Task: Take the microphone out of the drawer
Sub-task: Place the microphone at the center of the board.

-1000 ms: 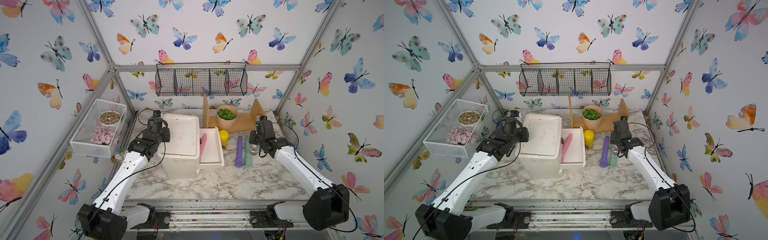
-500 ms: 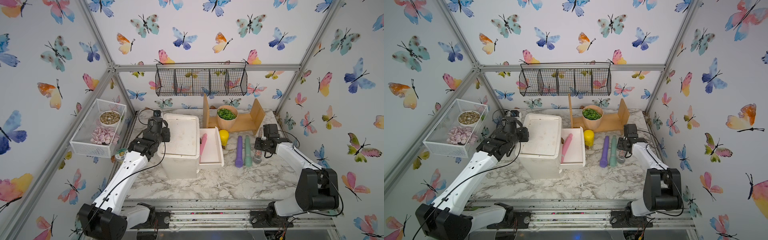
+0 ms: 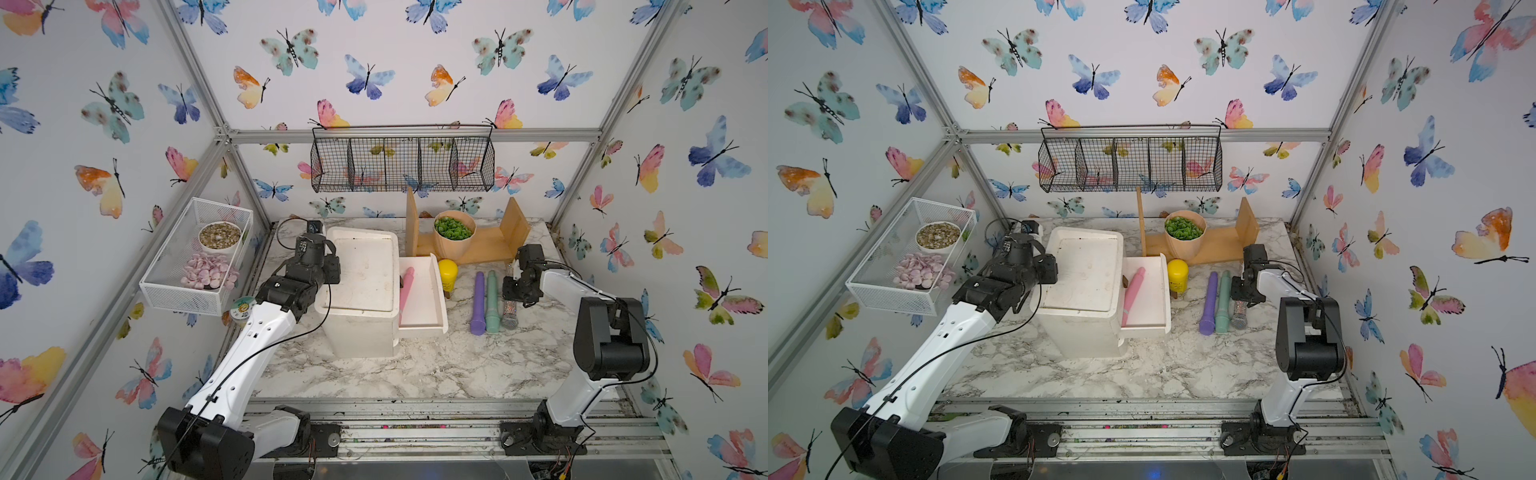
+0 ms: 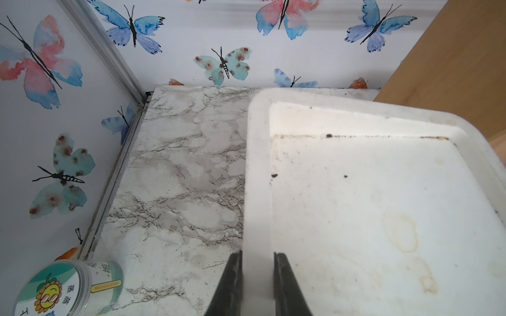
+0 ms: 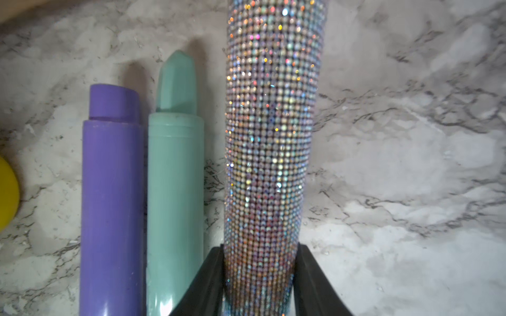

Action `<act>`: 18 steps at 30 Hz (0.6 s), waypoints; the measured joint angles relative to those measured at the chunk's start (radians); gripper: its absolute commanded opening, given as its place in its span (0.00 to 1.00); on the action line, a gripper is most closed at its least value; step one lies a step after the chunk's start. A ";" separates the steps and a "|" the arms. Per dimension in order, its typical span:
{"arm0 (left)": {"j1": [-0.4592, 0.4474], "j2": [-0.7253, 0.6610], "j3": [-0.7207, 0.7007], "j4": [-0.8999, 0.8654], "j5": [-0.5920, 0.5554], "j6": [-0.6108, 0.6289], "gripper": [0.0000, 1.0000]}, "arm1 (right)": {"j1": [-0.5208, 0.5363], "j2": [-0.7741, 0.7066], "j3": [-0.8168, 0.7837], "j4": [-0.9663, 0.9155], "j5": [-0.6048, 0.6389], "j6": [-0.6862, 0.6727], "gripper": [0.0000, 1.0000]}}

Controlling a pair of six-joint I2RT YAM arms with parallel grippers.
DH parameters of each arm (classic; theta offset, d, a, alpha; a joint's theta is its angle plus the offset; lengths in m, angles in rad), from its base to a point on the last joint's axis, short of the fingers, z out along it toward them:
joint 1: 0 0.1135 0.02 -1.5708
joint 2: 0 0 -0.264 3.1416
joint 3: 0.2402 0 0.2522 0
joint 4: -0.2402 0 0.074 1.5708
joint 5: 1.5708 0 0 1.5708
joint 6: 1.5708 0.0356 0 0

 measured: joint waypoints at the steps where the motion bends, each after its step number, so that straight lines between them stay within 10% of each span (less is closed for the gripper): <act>1: 0.000 0.000 0.000 0.000 0.000 0.000 0.00 | 0.000 0.008 0.001 -0.003 -0.008 -0.002 0.22; 18: 0.000 0.000 0.000 0.000 0.000 0.000 0.00 | -0.004 0.073 0.055 -0.021 -0.183 -0.007 0.45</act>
